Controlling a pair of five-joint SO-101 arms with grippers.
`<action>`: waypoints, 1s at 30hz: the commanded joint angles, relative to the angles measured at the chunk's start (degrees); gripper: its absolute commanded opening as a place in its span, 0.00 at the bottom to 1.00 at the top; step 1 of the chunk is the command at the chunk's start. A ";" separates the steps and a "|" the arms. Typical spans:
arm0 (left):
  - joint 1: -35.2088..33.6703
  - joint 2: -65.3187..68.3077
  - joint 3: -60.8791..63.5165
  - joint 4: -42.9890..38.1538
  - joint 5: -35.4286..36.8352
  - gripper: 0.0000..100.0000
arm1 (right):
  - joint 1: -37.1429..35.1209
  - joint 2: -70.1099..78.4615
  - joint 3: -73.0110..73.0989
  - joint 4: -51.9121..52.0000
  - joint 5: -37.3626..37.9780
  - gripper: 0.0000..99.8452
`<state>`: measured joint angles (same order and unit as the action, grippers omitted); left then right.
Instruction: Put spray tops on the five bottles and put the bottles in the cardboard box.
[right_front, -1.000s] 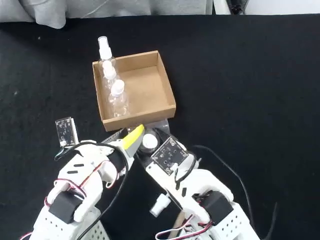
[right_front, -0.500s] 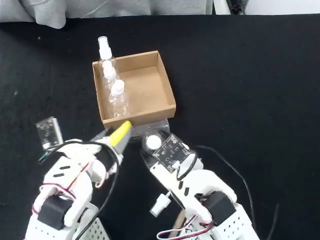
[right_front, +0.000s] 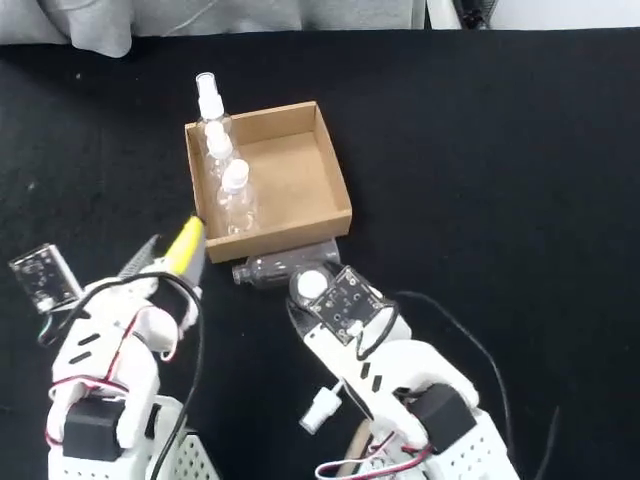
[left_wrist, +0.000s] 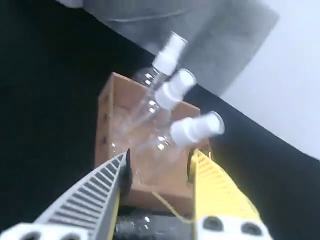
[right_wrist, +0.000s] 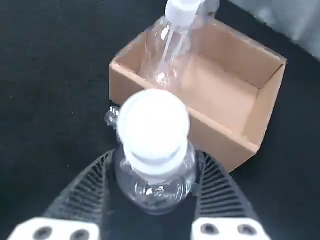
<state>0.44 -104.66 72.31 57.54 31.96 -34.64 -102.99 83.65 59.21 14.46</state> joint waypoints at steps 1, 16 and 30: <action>-6.02 0.09 0.57 0.09 -0.97 0.19 | 2.02 -7.25 -7.16 2.90 0.00 0.09; -11.03 0.09 12.35 0.09 -1.14 0.19 | 3.52 -6.73 -9.36 3.16 2.73 0.09; -17.80 0.09 14.55 0.09 -0.79 0.19 | 8.09 3.65 -14.02 -5.89 2.81 0.09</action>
<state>-14.86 -104.04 88.04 57.54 31.25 -28.40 -102.81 75.21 56.57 16.66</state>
